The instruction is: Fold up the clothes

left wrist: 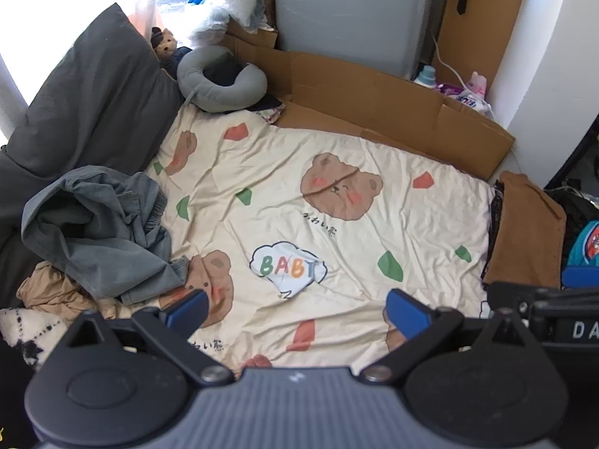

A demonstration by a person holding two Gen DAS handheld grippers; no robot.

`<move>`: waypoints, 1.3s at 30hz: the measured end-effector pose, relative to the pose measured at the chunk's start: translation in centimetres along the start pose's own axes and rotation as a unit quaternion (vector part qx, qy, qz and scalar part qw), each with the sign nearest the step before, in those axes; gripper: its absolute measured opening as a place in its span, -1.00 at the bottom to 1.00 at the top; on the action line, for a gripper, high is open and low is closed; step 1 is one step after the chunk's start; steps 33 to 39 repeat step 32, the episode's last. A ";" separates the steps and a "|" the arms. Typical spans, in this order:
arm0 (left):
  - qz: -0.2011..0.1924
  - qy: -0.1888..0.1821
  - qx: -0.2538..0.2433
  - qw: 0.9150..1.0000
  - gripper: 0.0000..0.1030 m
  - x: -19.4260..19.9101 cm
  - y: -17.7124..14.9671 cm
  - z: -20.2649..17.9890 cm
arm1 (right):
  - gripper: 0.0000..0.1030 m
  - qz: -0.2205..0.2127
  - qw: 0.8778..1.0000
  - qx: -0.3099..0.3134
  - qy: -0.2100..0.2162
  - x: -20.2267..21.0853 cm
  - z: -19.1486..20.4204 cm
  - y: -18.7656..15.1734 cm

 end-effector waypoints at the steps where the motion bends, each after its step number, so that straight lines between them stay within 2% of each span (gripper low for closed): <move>1: -0.001 0.001 0.000 1.000 0.98 0.0 0.0 0.0 | 0.98 -0.001 1.000 0.001 -0.003 0.1 -0.1 0.0; 39: -0.002 -0.003 -0.001 1.000 0.98 0.0 0.2 0.2 | 0.98 -0.003 1.000 -0.001 -0.017 0.2 -0.7 0.1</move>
Point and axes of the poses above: each gripper's, at about its wrist camera, not at the fingertips, and x roughly against the way its jaws point, z to its left, y to its top, the point moved 6 cm from there along -x, roughly the way its jaws point, and after that the axes turned 6 degrees about y, right-handed, at the moved point
